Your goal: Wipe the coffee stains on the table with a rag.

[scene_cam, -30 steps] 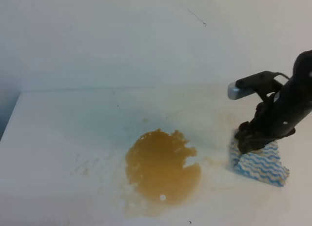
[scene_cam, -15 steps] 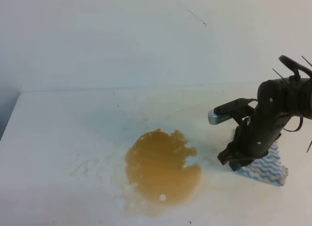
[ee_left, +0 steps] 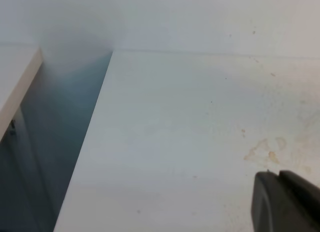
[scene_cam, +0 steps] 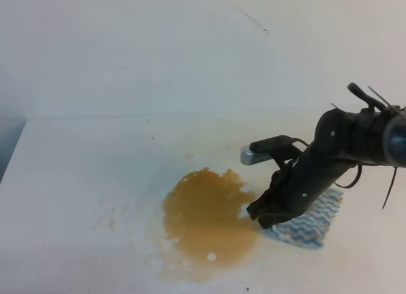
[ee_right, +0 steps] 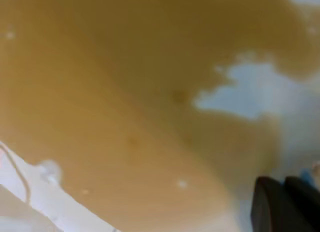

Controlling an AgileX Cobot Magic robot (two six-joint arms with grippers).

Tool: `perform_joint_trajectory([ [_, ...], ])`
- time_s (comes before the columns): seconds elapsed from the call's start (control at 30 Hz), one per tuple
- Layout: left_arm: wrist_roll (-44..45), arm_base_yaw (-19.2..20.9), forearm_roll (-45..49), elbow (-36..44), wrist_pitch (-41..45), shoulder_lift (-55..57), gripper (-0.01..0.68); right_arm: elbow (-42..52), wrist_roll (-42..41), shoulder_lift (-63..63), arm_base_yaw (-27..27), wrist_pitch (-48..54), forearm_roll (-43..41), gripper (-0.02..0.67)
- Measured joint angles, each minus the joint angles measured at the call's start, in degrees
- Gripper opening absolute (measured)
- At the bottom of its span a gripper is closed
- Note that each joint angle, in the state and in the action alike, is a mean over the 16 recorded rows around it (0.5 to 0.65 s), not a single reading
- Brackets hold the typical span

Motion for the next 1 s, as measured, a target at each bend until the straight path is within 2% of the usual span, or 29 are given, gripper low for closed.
perform_joint_trajectory([
  [0.27,0.0,0.0,0.0,0.0,0.0,0.0,0.000,-3.0,-4.9,3.2,5.5,-1.3,11.6,0.018],
  [0.5,0.0,0.0,0.0,0.0,0.0,0.0,0.000,-8.8,-6.1,7.5,10.1,-0.9,17.7,0.018],
  [0.77,0.0,0.0,0.0,0.0,0.0,0.0,0.000,-17.3,-6.4,12.5,13.1,1.7,21.2,0.017],
  [1.0,0.0,0.0,0.0,0.0,0.0,0.0,0.000,-24.0,-6.5,15.1,13.9,4.8,20.4,0.017],
])
